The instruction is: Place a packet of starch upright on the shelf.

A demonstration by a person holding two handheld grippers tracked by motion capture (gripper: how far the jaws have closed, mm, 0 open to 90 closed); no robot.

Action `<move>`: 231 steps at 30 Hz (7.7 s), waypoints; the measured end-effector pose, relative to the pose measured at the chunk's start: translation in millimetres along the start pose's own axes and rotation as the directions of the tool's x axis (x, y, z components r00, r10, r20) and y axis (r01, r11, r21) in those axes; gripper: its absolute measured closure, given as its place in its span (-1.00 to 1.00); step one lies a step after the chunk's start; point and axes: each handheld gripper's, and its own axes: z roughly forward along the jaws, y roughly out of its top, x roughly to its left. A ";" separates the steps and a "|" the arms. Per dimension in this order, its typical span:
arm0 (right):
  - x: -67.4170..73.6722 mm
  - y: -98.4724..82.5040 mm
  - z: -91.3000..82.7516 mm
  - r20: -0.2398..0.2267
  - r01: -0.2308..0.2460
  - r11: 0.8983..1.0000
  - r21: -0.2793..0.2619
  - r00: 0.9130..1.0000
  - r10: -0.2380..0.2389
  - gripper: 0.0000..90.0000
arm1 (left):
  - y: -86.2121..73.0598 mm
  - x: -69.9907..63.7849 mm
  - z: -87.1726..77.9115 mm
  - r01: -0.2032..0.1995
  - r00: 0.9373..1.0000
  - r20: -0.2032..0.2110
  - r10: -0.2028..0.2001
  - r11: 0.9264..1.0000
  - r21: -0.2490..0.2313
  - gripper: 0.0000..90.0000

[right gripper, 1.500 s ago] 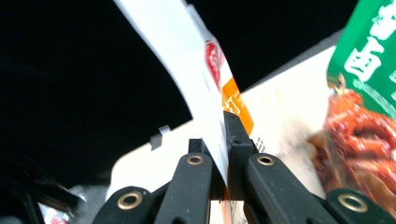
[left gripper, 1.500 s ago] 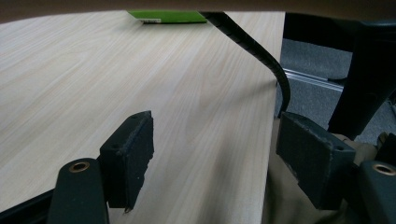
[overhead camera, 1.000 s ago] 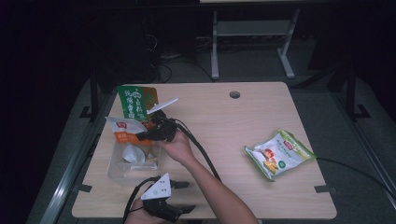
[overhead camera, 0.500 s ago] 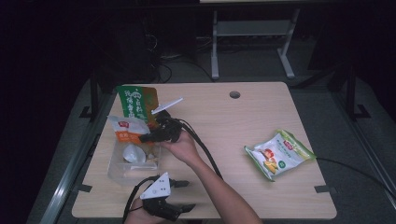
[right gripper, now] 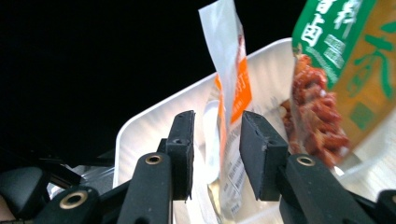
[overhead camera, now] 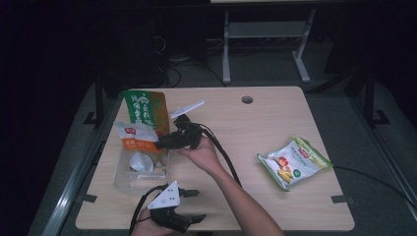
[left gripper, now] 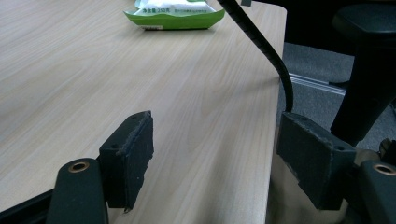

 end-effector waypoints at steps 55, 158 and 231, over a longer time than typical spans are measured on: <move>-27.4 -97.8 -166.6 0.246 -0.093 0.994 -0.065 0.963 0.106 0.01 | 0.7 1.3 2.3 -0.008 1.000 -0.011 0.008 1.000 0.015 -0.40; -82.0 -269.8 -312.5 0.453 -0.456 0.809 -0.370 0.672 0.586 0.16 | 4.1 0.5 8.8 -0.017 1.000 -0.005 0.017 1.000 0.006 -0.39; -28.4 -187.4 -280.5 0.547 -0.075 0.970 -0.232 0.814 0.194 0.57 | 5.6 -1.1 7.4 -0.028 1.000 -0.014 0.028 1.000 0.001 -0.39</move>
